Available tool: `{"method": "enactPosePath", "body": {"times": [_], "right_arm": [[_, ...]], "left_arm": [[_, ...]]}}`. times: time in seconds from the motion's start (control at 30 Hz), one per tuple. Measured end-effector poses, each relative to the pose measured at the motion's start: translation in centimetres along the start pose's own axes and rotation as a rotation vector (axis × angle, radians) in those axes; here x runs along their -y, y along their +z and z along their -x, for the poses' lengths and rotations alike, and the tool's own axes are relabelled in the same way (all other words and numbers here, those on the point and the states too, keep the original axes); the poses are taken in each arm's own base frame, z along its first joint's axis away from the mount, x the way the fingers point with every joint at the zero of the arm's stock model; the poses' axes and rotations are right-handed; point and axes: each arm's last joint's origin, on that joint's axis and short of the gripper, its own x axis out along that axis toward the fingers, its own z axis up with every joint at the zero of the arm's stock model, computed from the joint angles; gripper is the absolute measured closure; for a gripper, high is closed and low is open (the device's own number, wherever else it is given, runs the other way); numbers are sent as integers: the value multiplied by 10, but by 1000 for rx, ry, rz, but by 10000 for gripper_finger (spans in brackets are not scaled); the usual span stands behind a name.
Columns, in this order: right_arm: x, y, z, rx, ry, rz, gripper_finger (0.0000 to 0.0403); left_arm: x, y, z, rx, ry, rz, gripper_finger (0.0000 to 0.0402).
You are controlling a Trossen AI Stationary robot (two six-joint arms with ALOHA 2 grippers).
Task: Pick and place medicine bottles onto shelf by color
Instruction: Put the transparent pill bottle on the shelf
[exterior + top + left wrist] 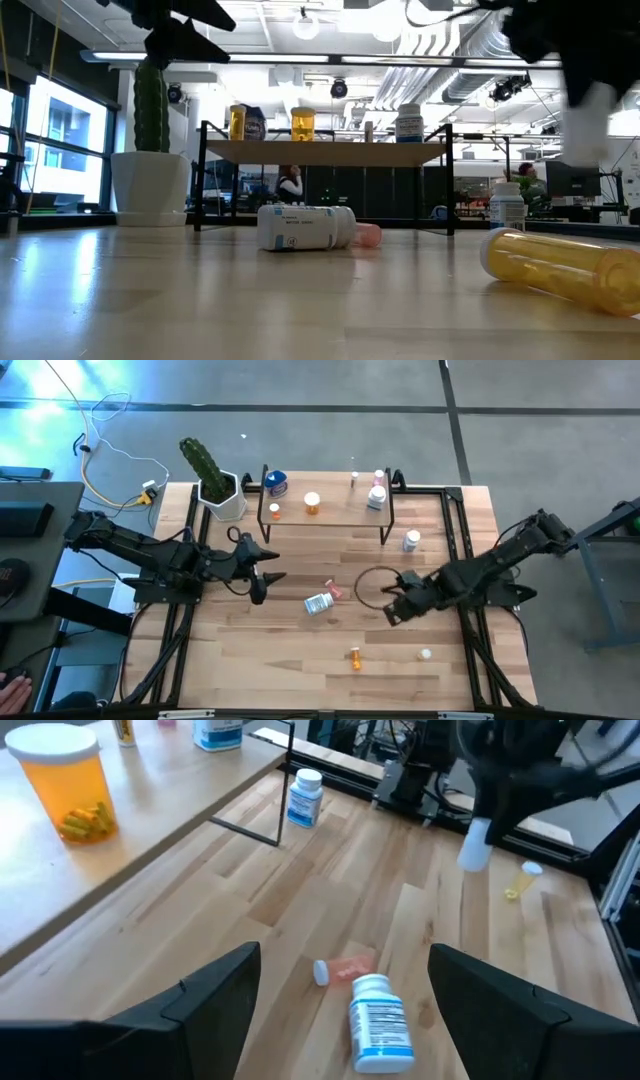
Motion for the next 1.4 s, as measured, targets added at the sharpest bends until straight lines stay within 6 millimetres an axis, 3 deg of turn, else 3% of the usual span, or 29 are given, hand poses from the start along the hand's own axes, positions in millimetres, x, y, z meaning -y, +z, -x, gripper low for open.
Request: {"method": "enactPosePath", "body": {"times": [0.27,0.5,0.8,1.1,1.27,1.4], "right_arm": [[-18,48,32,137,91,49,281],[-22,88,61,259,137,98,281],[-14,142,110,458,151,201,281],[4,184,174,686,128,300,281],[2,209,198,720,43,379,281],[0,228,206,675,-35,410,281]], "left_arm": [[-14,0,-5,-40,63,5,122],[-22,-2,-7,-86,105,-2,122],[-29,-1,-10,-92,136,11,122],[-35,-1,-13,-108,169,-2,122],[-37,-1,-15,-112,184,1,122],[-37,-1,-15,-111,187,2,122]]}}
